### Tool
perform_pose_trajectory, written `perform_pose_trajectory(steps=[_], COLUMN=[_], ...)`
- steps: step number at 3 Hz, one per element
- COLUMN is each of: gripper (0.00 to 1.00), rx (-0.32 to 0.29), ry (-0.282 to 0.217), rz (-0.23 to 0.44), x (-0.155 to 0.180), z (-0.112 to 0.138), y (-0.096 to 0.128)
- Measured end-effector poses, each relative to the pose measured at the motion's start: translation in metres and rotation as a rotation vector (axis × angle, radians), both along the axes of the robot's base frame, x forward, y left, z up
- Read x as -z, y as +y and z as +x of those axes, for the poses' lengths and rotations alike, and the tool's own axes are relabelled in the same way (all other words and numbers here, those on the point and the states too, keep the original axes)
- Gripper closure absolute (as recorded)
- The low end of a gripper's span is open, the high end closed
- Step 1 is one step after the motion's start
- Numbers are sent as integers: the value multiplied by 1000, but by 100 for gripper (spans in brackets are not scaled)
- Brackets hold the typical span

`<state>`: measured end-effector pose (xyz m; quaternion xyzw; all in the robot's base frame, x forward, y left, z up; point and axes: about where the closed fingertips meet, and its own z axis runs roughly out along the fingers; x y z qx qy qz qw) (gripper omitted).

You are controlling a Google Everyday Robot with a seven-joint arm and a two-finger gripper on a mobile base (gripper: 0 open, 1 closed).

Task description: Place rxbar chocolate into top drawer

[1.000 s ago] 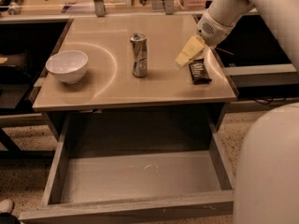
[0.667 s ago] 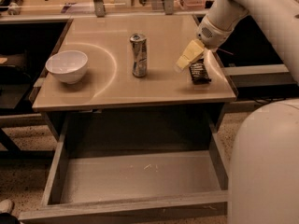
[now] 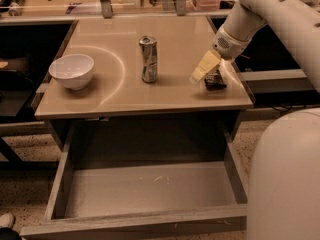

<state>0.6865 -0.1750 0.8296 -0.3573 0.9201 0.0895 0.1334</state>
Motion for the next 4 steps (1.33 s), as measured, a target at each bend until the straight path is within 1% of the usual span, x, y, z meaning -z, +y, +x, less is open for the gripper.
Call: perform_pose_trajectory(steps=[1, 3, 4], gripper=[0, 0, 0], rx=[-3, -18, -43], ry=[21, 45, 35], rz=[0, -1, -13], x=[12, 25, 29], z=[-3, -5, -5], y=[2, 9, 17])
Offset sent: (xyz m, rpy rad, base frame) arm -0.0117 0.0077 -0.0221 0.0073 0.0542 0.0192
